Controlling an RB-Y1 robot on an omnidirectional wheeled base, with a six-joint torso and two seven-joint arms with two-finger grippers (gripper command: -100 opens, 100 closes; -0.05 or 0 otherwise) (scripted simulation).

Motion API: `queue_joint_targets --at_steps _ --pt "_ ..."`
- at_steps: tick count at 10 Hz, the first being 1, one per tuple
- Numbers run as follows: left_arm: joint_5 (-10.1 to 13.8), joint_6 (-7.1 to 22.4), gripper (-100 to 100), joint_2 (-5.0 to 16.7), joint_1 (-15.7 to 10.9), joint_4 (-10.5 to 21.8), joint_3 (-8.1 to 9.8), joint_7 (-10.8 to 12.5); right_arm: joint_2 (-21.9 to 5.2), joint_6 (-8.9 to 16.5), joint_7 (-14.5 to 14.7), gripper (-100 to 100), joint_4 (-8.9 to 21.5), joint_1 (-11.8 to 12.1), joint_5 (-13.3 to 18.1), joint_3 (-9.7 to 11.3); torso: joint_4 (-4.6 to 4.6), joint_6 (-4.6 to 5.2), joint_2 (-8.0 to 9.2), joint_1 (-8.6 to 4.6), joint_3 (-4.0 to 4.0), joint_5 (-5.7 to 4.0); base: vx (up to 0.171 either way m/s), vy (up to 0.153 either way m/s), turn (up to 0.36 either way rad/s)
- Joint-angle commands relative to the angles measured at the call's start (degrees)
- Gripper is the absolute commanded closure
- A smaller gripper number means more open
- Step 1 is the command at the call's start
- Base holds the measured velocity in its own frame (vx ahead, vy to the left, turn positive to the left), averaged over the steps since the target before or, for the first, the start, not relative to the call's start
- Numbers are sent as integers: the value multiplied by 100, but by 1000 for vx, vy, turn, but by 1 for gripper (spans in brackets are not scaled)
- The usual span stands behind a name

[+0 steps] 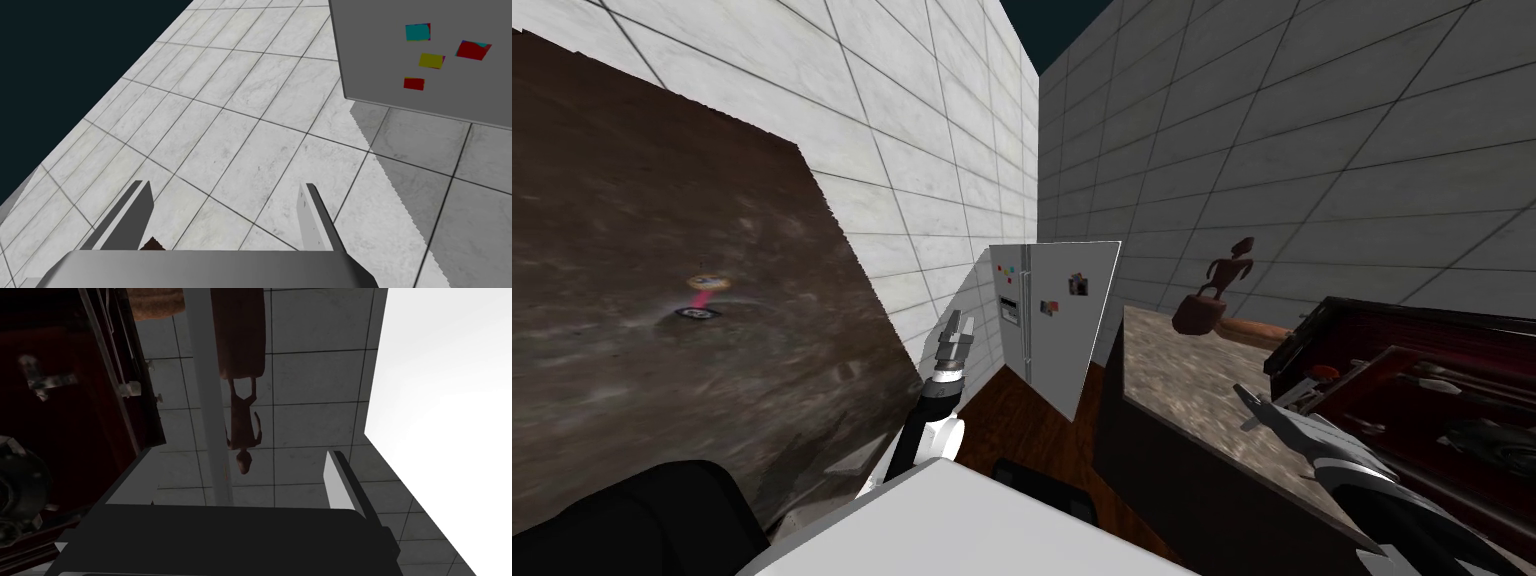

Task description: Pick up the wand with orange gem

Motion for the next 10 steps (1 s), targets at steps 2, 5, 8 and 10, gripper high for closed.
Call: queue_joint_targets --at_steps 2,5,8,10 --pt "0 0 0 0 0 0 0 0 -78 -181 143 -100 424 -375 -75 170 -1 0 -3 -1 -2 0 -20 16 -52" --pt "0 0 0 0 0 0 0 0 -142 -335 265 -100 890 -802 -141 316 -1 0 -5 -2 -3 -1 -22 12 -48" --pt "0 0 0 0 0 0 0 0 -206 -490 388 -100 1394 -1240 -207 463 -1 0 -4 -2 -2 0 -21 11 -56" --pt "0 0 0 0 0 0 0 0 -206 -490 388 -100 1739 -1439 -207 463 0 1 0 1 0 1 -22 15 -38"
